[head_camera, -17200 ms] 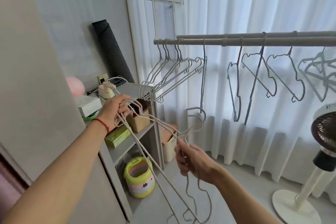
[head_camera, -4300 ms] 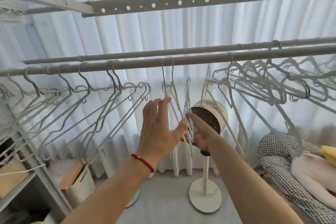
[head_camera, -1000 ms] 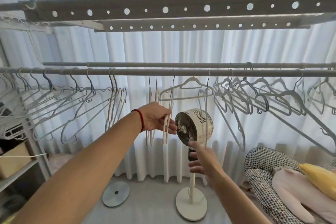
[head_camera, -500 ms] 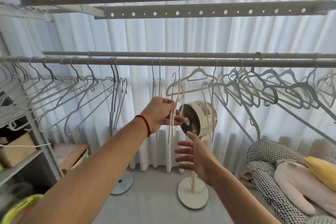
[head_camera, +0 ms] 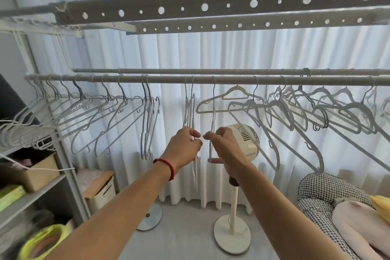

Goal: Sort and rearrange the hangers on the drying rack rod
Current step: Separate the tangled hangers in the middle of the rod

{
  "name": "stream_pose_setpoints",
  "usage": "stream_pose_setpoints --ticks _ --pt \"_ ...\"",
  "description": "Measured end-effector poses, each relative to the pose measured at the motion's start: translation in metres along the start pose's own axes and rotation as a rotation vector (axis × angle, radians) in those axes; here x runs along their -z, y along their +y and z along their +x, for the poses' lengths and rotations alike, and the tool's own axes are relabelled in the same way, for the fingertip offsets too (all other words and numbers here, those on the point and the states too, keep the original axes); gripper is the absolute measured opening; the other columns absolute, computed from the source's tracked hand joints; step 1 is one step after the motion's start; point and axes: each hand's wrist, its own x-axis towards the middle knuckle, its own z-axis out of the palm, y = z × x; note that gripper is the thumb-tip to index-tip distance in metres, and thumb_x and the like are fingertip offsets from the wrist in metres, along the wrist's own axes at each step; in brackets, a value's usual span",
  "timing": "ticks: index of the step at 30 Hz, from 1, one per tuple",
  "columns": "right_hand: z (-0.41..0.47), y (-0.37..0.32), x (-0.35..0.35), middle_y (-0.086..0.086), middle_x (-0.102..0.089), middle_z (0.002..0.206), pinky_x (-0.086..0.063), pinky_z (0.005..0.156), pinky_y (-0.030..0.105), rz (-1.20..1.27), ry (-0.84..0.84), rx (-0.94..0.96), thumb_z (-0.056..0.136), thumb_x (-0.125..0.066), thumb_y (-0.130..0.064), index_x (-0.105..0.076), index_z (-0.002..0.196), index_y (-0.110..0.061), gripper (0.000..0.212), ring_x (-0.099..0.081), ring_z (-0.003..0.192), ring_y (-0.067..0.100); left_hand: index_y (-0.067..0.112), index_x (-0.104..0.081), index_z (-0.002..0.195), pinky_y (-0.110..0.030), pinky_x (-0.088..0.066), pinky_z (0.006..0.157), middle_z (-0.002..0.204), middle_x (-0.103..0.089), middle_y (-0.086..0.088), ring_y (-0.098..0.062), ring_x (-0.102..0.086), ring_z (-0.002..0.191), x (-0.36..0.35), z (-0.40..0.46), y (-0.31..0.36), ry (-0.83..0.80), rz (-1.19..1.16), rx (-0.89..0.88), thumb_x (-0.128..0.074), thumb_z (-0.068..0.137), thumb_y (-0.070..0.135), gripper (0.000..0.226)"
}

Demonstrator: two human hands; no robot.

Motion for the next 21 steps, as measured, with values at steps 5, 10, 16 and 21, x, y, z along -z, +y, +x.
stream_pose_setpoints --ticks 5,10,16,21 --pt "0.011 0.007 -0.004 0.004 -0.048 0.116 -0.063 0.070 0.037 0.049 -0.054 -0.031 0.089 -0.066 -0.031 -0.044 0.145 -0.008 0.065 -0.053 0.101 0.019 0.019 -0.062 0.104 -0.025 -0.045 0.061 0.084 -0.063 -0.005 -0.016 -0.058 0.071 0.029 0.010 0.023 -0.014 0.033 -0.096 -0.050 0.098 0.013 0.015" --pt "0.014 0.017 -0.008 0.006 -0.051 0.126 -0.065 0.074 0.039 0.026 -0.058 -0.012 0.090 -0.063 -0.039 -0.044 0.146 -0.009 0.066 -0.055 0.105 0.021 0.014 -0.063 0.098 -0.029 -0.047 0.060 0.084 -0.062 -0.010 -0.021 -0.055 0.075 0.049 0.037 0.052 -0.078 0.051 -0.122 -0.048 0.101 0.009 0.015" --pt "0.021 0.024 -0.005 0.004 -0.047 0.138 -0.065 0.073 0.039 0.023 -0.055 -0.025 0.091 -0.064 -0.036 -0.047 0.142 -0.012 0.059 -0.054 0.109 0.019 0.000 -0.064 0.105 -0.021 -0.041 0.045 0.076 -0.057 -0.009 -0.016 -0.048 0.058 0.052 0.061 0.069 -0.159 0.117 -0.126 -0.047 0.101 0.006 0.018" --pt "0.028 0.026 -0.007 0.006 -0.047 0.136 -0.063 0.064 0.036 0.049 -0.060 -0.051 0.080 -0.067 -0.042 -0.048 0.139 -0.013 0.068 -0.054 0.111 0.024 0.006 -0.063 0.106 -0.021 -0.042 0.048 0.079 -0.060 -0.008 -0.016 -0.050 0.064 0.044 0.074 0.051 -0.184 0.149 -0.086 -0.047 0.102 0.010 0.017"
